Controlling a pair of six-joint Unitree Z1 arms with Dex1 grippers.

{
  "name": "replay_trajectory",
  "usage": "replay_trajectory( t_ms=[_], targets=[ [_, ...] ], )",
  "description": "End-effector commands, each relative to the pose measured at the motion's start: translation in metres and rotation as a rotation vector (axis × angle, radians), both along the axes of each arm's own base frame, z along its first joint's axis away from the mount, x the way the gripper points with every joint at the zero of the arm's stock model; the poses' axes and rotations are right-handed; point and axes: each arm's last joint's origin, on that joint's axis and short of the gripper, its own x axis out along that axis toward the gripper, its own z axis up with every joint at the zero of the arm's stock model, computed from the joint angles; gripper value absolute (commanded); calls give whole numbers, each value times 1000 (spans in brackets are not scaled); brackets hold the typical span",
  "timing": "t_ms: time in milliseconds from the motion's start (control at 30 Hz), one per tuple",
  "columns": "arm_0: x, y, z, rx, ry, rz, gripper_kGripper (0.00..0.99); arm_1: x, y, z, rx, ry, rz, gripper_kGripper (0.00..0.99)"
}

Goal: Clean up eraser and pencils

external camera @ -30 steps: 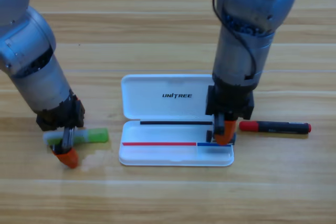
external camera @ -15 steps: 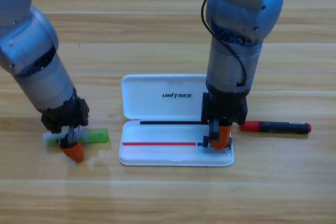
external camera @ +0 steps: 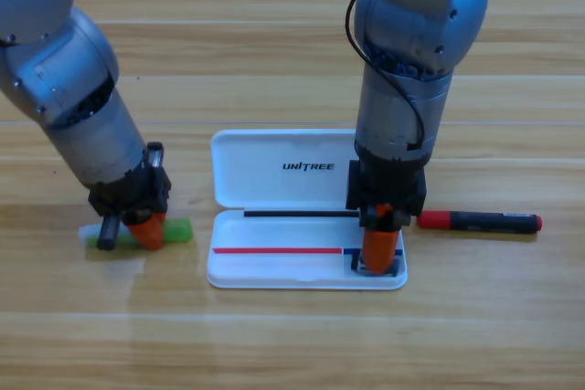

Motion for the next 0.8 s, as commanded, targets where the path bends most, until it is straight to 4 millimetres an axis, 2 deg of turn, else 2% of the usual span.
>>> replay_trajectory(
  t_ms=[33,100,167,300,367,433,500,567,667,800],
  targets=[
    [-1,14,-34,90,74,31,0,-5,4,-19,-59,35,25,741],
    [-3,15,-28,91,64,30,0,-11,-3,-1,-50,34,25,788],
    [-4,16,-22,90,63,29,0,-22,-16,25,-25,27,31,793],
    [-7,19,-4,90,51,27,0,-54,-57,81,38,-26,51,793],
    [-10,21,10,82,36,23,0,-69,-80,99,57,-43,65,793],
    [-11,21,26,71,19,23,0,-76,-103,106,58,-48,82,793],
    [-11,23,42,52,21,27,0,-70,-120,104,44,-46,72,793],
    [-7,24,57,14,42,33,0,-56,-132,92,18,-38,64,793],
    [-3,22,75,-38,66,47,0,-26,-139,63,-1,-16,46,793],
    [-3,20,92,-83,83,62,0,13,-138,23,-11,-3,26,793]
  ],
)
